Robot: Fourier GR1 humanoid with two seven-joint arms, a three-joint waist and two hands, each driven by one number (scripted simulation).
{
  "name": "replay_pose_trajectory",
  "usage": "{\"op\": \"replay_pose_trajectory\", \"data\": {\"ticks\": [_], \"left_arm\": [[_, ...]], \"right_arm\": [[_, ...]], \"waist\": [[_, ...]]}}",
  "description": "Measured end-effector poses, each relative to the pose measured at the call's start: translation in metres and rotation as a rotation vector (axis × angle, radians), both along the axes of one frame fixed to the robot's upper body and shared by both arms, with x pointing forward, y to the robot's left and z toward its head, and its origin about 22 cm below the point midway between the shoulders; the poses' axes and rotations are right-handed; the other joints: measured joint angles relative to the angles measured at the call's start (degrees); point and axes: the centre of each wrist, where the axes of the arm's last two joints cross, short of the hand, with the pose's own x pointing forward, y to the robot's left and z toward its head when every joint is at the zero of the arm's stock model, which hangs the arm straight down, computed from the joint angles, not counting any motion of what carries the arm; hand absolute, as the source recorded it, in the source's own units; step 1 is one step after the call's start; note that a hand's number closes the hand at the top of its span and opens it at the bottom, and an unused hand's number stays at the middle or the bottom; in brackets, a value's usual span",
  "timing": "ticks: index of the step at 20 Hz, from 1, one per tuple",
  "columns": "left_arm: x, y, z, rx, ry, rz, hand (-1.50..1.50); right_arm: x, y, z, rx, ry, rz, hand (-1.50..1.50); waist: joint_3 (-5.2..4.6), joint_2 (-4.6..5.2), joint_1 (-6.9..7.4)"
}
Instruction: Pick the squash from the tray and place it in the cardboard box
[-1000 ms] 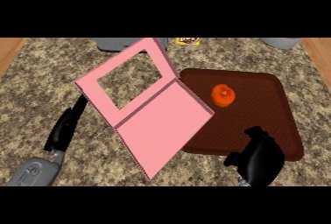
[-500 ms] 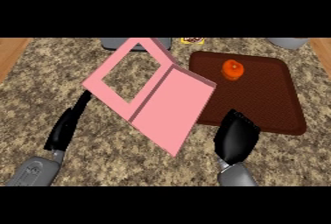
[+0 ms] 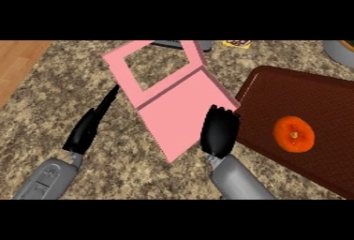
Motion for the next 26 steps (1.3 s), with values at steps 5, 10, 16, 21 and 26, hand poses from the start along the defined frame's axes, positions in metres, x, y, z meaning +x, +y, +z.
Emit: {"op": "replay_pose_trajectory", "data": {"ticks": [5,10,16,21,26], "left_arm": [[0.005,-0.004,0.001,0.007,0.015,0.003,0.00],[0.004,-0.003,-0.005,0.018,0.051,0.013,0.00],[0.003,0.003,-0.012,0.026,0.072,0.044,0.00],[0.001,0.008,-0.015,0.022,0.087,0.068,0.00],[-0.001,0.020,-0.017,0.024,0.091,0.106,0.00]], "right_arm": [[0.019,0.023,0.033,-0.049,0.016,0.052,1.50],[0.042,0.042,0.081,-0.097,-0.076,0.053,1.50],[0.060,0.057,0.129,-0.132,-0.143,0.007,1.50],[0.070,0.066,0.169,-0.134,-0.206,-0.036,1.50],[0.081,0.068,0.196,-0.133,-0.205,-0.084,1.50]], "waist": [[-0.14,-0.51,0.44],[-0.39,-1.51,0.01],[-0.48,-2.23,-1.40],[-0.46,-2.64,-2.53],[-0.41,-2.82,-4.42]]}}
